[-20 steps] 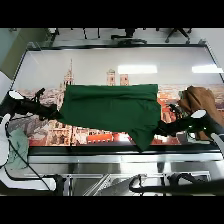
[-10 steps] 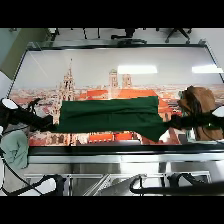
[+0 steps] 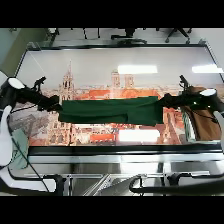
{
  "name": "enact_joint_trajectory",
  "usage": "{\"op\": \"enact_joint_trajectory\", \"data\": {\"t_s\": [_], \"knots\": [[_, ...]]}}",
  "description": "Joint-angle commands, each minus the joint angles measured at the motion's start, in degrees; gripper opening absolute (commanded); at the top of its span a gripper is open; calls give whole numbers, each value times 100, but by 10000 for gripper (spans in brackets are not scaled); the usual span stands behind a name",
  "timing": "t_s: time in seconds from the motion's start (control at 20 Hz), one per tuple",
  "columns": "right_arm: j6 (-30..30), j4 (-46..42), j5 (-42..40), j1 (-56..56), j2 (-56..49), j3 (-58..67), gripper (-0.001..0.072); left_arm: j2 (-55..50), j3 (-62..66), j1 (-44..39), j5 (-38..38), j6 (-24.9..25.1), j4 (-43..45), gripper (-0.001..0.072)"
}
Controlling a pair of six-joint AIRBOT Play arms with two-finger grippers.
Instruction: Fold the shirts.
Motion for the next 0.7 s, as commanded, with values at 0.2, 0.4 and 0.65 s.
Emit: {"op": "enact_joint_trajectory", "data": {"t_s": [0.2,0.4,0.65], "knots": [[-278,146,-647,98,-1163,815,240,-1427,1097,-197,33,-173,-24,12],[-286,-280,-348,92,-1141,866,258,-1432,1167,-192,79,-136,-17,17],[-286,-308,398,96,-1102,866,365,-1397,1167,-188,-160,-101,-20,667]]}}
